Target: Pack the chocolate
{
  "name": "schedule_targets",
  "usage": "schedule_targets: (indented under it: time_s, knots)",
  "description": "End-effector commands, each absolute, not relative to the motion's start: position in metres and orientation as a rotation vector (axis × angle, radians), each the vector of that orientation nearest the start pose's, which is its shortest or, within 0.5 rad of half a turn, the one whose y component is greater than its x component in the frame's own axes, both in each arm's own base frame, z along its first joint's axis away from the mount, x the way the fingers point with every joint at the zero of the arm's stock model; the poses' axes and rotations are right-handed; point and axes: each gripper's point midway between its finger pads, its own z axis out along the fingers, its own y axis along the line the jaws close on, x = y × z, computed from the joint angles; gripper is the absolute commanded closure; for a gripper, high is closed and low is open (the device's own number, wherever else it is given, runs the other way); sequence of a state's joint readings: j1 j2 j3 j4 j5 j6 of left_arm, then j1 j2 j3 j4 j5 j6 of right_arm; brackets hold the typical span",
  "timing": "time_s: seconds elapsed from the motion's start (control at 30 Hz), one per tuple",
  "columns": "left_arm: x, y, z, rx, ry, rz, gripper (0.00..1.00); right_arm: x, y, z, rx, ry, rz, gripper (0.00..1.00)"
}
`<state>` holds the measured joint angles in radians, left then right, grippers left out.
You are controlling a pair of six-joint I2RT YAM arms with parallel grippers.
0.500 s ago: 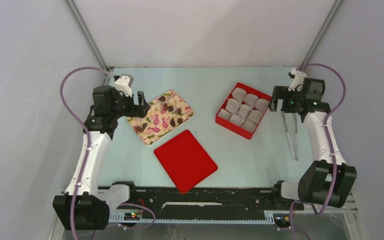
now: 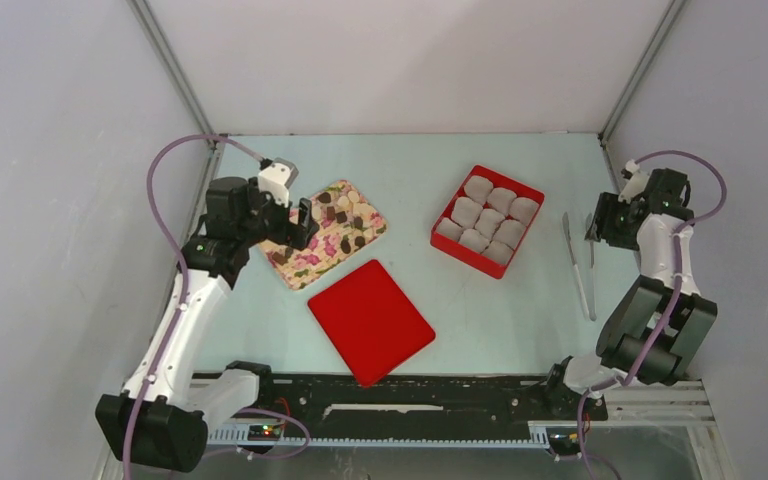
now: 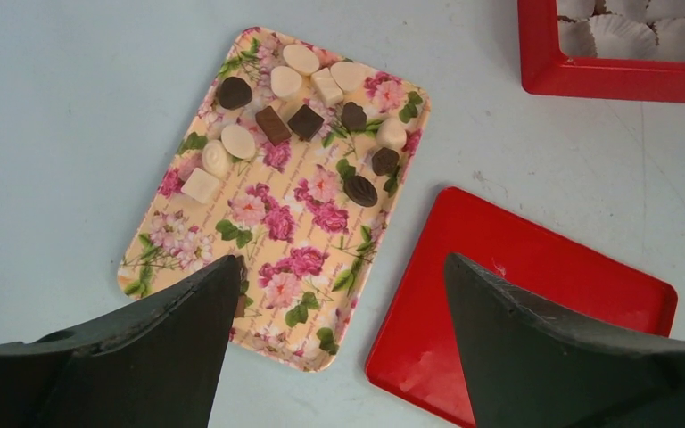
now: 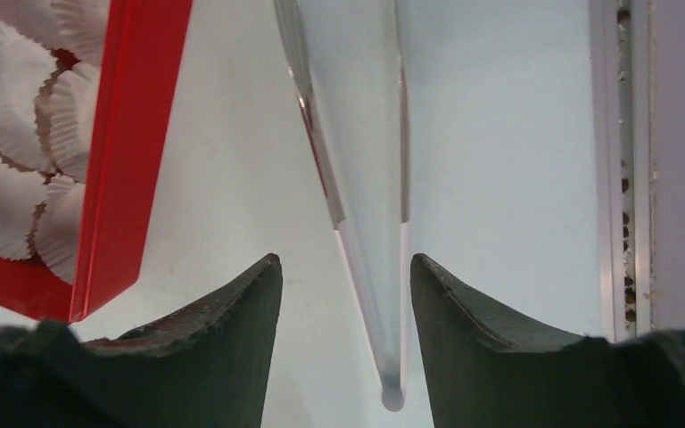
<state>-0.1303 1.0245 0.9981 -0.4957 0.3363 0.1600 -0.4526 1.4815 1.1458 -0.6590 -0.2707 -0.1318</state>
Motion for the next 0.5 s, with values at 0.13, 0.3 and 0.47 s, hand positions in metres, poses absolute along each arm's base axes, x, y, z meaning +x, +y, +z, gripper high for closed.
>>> schedule_targets:
  time_s: [0.13, 0.3, 0.47]
  knots:
    - [0.305, -0.103, 0.232, 0.599, 2.024, -0.326, 0.10, 0.344, -0.150, 0.115, 0.336, 2.519, -0.055, 0.44]
    - [0.305, -0.108, 0.230, 0.615, 2.030, -0.337, 0.10, 0.331, -0.164, 0.089, 0.334, 2.621, -0.137, 0.46]
    - [0.303, -0.120, 0.224, 0.667, 2.046, -0.356, 0.10, 0.323, -0.172, 0.074, 0.360, 2.651, -0.101, 0.46]
